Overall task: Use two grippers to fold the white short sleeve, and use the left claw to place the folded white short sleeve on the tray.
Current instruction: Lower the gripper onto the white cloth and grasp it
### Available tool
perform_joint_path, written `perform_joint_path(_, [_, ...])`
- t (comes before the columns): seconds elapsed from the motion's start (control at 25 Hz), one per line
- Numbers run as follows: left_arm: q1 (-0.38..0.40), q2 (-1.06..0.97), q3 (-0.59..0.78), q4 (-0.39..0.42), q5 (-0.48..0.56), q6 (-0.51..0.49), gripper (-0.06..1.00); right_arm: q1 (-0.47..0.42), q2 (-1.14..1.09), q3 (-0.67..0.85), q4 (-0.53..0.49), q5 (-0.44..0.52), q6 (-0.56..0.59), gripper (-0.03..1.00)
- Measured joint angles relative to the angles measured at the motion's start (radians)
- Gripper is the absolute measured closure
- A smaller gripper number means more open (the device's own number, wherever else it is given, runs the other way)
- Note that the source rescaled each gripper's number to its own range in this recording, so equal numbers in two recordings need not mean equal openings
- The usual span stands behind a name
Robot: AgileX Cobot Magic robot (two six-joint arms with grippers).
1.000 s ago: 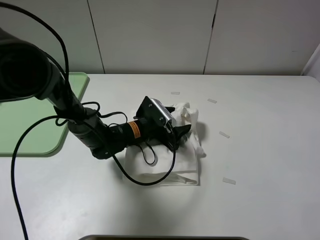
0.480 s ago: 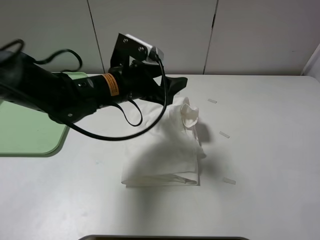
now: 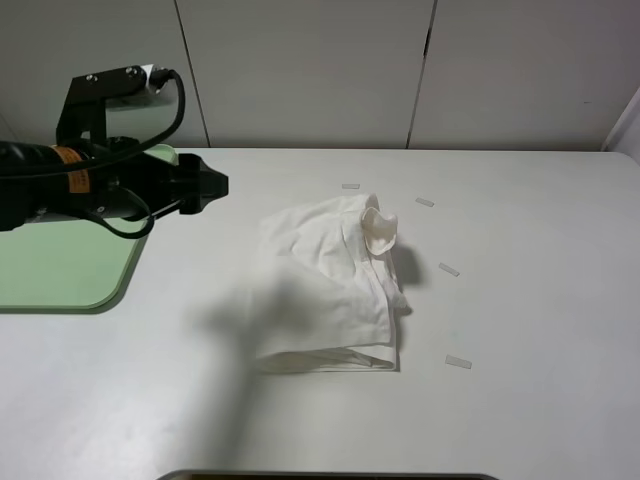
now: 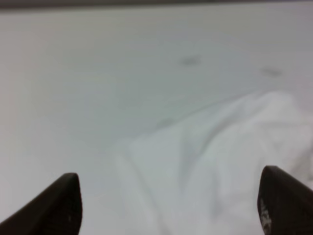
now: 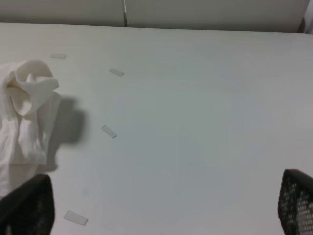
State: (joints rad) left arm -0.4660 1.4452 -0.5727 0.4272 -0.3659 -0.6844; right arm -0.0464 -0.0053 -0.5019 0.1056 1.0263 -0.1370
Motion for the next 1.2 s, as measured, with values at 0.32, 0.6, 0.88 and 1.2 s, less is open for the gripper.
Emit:
perform_joint_path(0.32, [0.01,-0.038,0.032,-0.363,0.284,0.286,0.22,0.0,0.0,0.0,0.0,0.0,0.0,-0.03])
perform_joint_path(0.6, [0.004,-0.038,-0.033,-0.915,0.563,0.91,0.22,0.0,0.0,0.0,0.0,0.0,0.0,-0.03])
perform_joint_path(0.88, [0.05,-0.037,-0.033,-1.402,0.622,1.355,0.22,0.0,0.0,0.0,0.0,0.0,0.0,-0.03])
perform_joint_path(1.2, [0.109,0.072,-0.032,-1.599,0.622,1.516,0.22,0.0,0.0,0.0,0.0,0.0,0.0,-0.03])
